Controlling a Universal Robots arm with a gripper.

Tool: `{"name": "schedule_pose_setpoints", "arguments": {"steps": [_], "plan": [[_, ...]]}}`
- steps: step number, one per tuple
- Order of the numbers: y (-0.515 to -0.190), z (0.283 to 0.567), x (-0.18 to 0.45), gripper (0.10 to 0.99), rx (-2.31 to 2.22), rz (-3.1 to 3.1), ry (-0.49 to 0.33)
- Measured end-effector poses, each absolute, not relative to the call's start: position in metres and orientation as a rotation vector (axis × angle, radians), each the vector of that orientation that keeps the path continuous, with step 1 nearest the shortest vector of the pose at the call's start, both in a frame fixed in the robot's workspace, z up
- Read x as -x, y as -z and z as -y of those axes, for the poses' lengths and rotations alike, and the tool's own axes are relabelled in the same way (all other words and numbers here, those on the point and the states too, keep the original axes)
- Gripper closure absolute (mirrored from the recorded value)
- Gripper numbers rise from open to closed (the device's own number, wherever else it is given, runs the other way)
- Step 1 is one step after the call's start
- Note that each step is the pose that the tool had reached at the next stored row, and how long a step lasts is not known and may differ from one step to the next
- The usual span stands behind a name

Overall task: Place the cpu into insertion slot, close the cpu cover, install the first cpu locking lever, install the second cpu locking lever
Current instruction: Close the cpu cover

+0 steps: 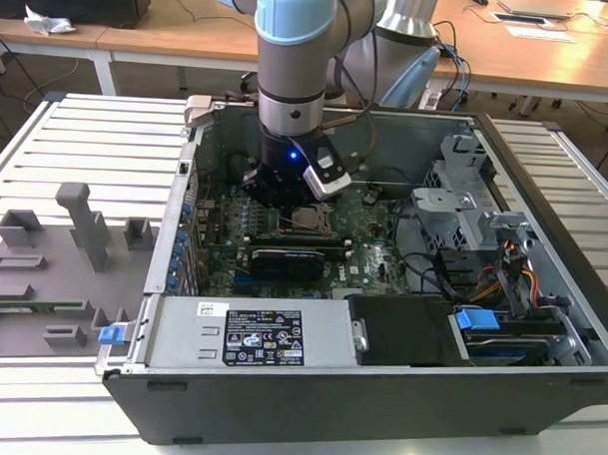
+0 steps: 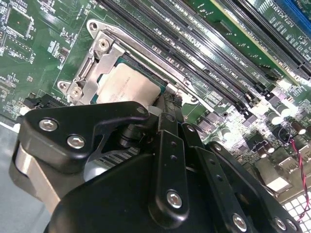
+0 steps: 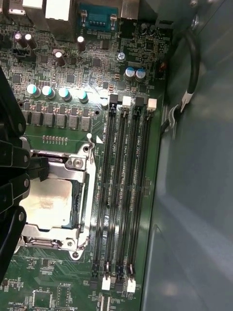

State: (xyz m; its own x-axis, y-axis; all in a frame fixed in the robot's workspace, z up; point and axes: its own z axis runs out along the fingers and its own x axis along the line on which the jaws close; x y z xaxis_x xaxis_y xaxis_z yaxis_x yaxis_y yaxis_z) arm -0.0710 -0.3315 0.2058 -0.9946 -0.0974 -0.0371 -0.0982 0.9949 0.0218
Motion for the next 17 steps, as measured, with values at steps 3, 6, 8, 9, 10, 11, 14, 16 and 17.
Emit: {"name": "schedule_pose_setpoints", "arguments": {"steps": [3,6,8,9,10,11,14,16,17], "plan": [[-0.208,0.331,0.071,0.980,0.152,-3.102,-0.036],[-0.215,0.331,0.071,0.980,0.153,-3.102,-0.036],[-0.219,0.331,0.071,0.980,0.153,-3.101,-0.036],[-0.221,0.331,0.071,0.980,0.152,-3.101,-0.036],[-0.222,0.331,0.071,0.980,0.153,-3.101,-0.036],[-0.224,0.331,0.071,0.980,0.153,-3.101,-0.036],[-0.224,0.331,0.070,0.980,0.153,-3.101,-0.036],[-0.224,0.331,0.068,0.980,0.153,-3.101,-0.036],[-0.224,0.331,0.067,0.980,0.153,-3.101,-0.036]]}}
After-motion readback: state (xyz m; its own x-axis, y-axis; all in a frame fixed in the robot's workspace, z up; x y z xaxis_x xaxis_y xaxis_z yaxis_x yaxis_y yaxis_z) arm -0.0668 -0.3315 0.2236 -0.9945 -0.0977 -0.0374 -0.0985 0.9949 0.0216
